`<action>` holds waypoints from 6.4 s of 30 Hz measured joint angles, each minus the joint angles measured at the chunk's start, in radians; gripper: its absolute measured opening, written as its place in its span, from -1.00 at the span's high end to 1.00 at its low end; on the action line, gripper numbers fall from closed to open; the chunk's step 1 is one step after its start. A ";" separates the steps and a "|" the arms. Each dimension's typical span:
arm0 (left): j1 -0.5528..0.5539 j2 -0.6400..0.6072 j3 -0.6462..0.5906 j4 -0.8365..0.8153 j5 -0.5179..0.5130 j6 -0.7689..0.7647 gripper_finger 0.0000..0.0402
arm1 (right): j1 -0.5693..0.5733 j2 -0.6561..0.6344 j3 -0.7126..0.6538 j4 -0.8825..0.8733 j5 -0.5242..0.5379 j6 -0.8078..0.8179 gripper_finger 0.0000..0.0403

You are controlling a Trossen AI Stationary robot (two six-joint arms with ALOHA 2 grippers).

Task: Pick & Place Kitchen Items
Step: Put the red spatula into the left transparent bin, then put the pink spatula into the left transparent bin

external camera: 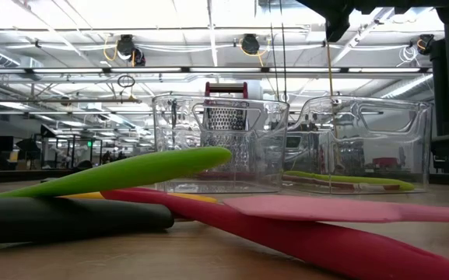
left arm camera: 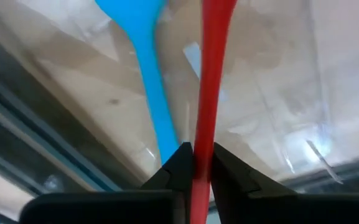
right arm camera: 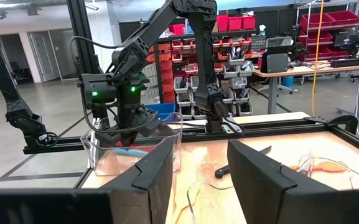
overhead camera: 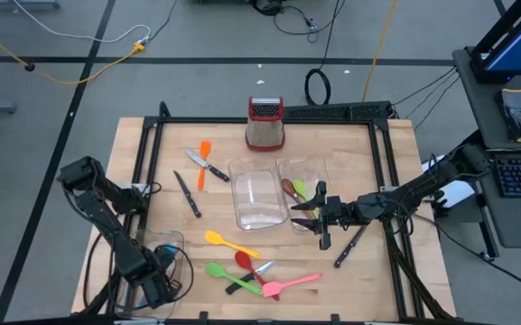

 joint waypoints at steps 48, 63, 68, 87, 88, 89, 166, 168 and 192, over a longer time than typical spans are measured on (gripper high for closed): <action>0.032 -0.549 0.001 0.318 -0.927 0.762 0.20 | 0.062 0.000 0.000 -0.074 -0.416 -0.053 0.29; 0.341 -0.552 0.001 0.247 -0.901 1.368 0.20 | 0.296 0.161 0.164 -0.258 -0.046 -0.132 0.29; 0.429 -0.552 0.001 0.249 -0.838 1.444 0.20 | 0.317 0.287 0.357 -0.584 0.005 -0.072 0.29; 0.616 -0.728 -0.430 0.817 -0.516 1.765 0.20 | 0.320 0.455 0.525 -0.884 -0.054 0.246 0.29; 0.628 -0.749 -0.442 0.822 -0.503 1.768 0.20 | 0.320 0.455 0.525 -0.887 -0.054 0.258 0.29; 0.639 -0.769 -0.452 0.823 -0.501 1.768 0.20 | 0.319 0.455 0.525 -0.896 -0.054 0.263 0.28; 0.684 -0.863 -0.469 0.815 -0.436 1.733 0.20 | 0.199 0.265 0.522 -0.499 -0.117 0.027 0.89; 0.684 -0.863 -0.469 0.848 -0.436 1.740 0.20 | 0.166 0.256 0.523 -0.421 -0.177 -0.013 0.89; 0.684 -0.460 -0.468 1.630 -0.281 1.841 -0.32 | -0.163 0.437 0.523 0.307 -0.898 0.037 0.89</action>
